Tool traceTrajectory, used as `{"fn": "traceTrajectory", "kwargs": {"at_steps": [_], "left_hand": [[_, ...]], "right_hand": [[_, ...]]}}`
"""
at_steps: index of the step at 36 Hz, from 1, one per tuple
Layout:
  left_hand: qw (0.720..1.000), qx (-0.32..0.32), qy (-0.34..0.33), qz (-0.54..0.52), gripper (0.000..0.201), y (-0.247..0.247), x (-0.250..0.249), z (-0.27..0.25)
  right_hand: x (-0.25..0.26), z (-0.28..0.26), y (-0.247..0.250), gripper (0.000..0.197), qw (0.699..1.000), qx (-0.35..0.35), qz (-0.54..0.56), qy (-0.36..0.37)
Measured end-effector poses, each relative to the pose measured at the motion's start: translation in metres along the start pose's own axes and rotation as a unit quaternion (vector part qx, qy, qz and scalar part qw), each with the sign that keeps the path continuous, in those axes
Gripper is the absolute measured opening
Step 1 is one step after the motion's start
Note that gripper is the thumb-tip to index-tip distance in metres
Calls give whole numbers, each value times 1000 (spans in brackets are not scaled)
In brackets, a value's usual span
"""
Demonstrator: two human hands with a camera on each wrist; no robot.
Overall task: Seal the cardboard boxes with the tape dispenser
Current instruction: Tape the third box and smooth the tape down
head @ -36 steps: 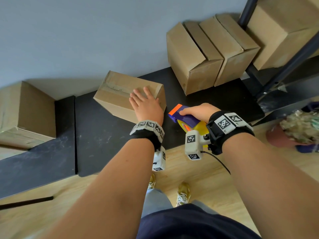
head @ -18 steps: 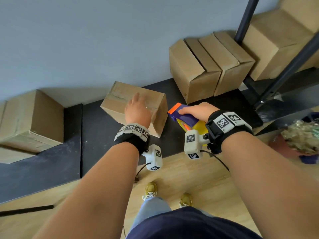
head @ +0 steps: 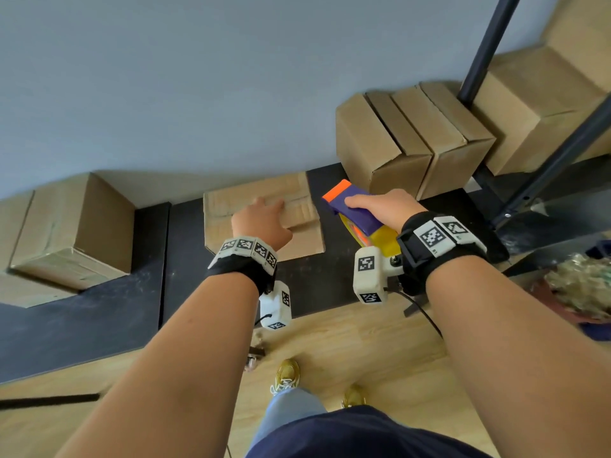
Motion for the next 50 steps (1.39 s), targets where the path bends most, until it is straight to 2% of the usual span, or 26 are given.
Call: {"fn": "traceTrajectory", "kwargs": {"at_steps": [5, 9, 11, 13, 14, 15, 17, 18, 20, 22, 27, 34, 38, 42, 46, 50], "left_hand": [[999, -20, 25, 5, 51, 0, -5, 1], [1000, -14, 24, -5, 54, 0, -10, 4], [996, -8, 32, -79, 50, 2, -6, 9], [977, 1, 34, -212, 45, 7, -4, 16], [956, 1, 43, -290, 43, 11, -2, 20], [921, 9, 67, -384, 42, 11, 1, 23], [811, 62, 132, -566, 46, 1, 1, 22], [762, 97, 156, -621, 49, -5, -2, 19], [700, 155, 168, -676, 54, -10, -10, 14], [674, 176, 157, -700, 54, -10, -14, 14], [650, 166, 144, -727, 36, -7, -14, 13], [647, 181, 138, -728, 36, -3, -17, 2], [646, 184, 164, -722, 32, -4, -17, -4], [689, 176, 148, -687, 35, -4, -15, -1], [742, 160, 127, -638, 33, 6, -17, 9], [788, 124, 132, -589, 18, 14, -11, 25]], "right_hand": [[9, 1, 8, 63, 1000, -11, -1, 18], [18, 0, 9, 63, 999, 11, 0, 39], [22, -2, 9, 62, 998, 25, -5, 50], [25, -4, 9, 60, 997, 37, -9, 62], [27, -5, 8, 59, 997, 42, -11, 67], [28, -5, 7, 58, 996, 47, -10, 71], [29, -6, 5, 57, 996, 57, -4, 74], [29, -6, 3, 57, 995, 61, -1, 75], [31, -7, 0, 56, 994, 69, 6, 78], [31, -8, -2, 56, 994, 80, 9, 80], [31, -12, -6, 57, 992, 93, 0, 82], [27, -16, -9, 63, 992, 102, 11, 79], [26, -20, -12, 80, 990, 118, 16, 74], [26, -22, -13, 84, 990, 120, 7, 70], [21, -23, -13, 67, 992, 115, 7, 56], [17, -24, -8, 61, 994, 98, 11, 49]]}}
Point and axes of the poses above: each hand's wrist, its own z-axis towards the middle knuckle, its own y-axis out of the back of the hand, x = y × z, the point moved 10 cm from there along z, towards the middle knuckle
